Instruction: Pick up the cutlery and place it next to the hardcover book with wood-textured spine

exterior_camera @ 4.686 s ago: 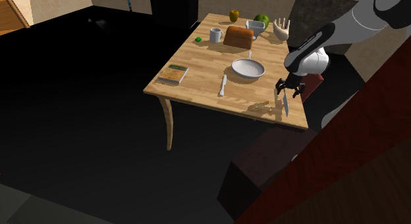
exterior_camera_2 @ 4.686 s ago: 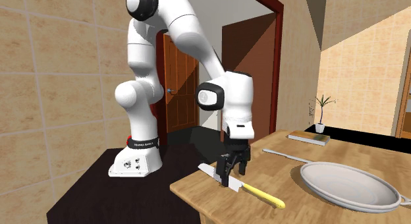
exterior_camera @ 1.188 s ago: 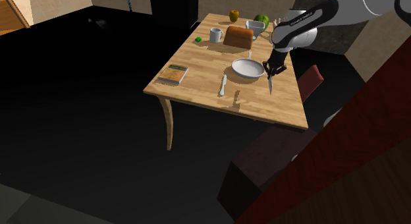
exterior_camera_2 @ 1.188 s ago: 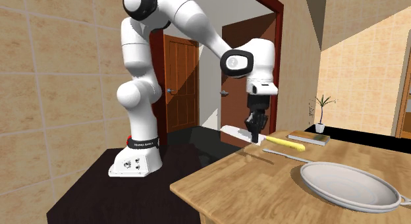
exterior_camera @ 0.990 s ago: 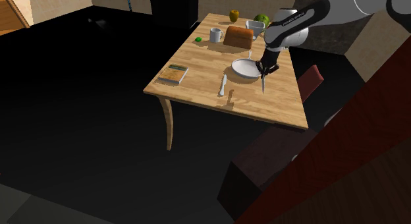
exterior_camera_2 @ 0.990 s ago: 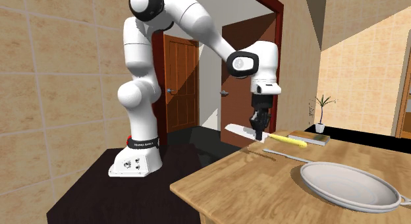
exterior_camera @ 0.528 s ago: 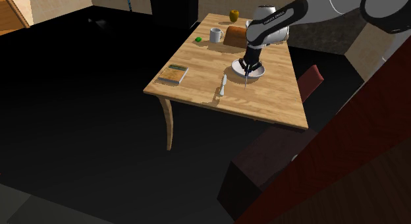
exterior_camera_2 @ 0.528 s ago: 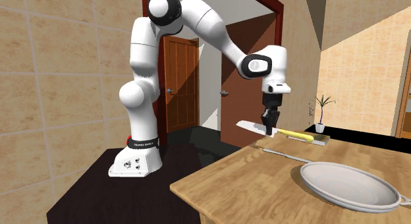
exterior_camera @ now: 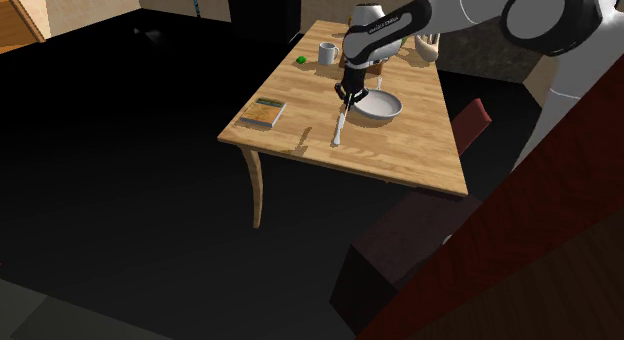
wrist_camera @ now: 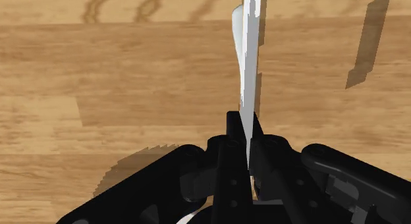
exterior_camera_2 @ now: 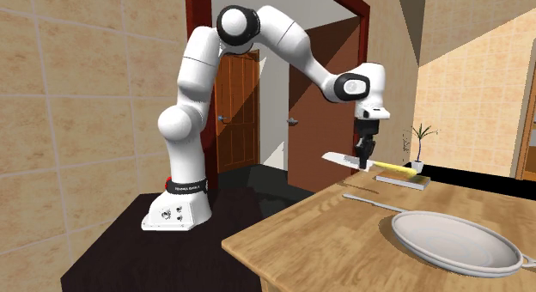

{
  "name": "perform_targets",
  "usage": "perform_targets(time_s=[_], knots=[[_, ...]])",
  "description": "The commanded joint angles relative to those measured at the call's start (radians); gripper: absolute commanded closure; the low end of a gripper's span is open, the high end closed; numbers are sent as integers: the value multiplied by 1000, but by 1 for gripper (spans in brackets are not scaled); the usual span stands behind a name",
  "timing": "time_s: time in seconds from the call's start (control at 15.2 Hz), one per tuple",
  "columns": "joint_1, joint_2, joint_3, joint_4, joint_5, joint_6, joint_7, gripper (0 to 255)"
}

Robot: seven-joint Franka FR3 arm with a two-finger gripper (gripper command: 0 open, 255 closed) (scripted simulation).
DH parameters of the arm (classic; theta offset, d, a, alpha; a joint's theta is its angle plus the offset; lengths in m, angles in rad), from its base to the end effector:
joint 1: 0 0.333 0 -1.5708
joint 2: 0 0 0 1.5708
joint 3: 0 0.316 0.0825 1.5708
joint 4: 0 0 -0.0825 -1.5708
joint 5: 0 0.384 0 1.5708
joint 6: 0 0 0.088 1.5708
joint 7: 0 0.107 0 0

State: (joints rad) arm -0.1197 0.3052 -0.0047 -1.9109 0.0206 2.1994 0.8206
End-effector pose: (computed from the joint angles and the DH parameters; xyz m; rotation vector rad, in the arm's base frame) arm 0.6116 -0.0756 0.3361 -2.7810 1.4426 0.0327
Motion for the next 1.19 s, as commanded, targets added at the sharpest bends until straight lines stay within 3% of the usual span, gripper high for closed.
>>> perform_targets(time_s=[0.0,0.4,0.66,1.12], knots=[[19,64,9,97,-4,-33,31,255],[79,253,28,397,-16,-142,115,255],[122,426,36,685,-24,-257,165,255],[123,459,35,646,-25,-185,164,255]])
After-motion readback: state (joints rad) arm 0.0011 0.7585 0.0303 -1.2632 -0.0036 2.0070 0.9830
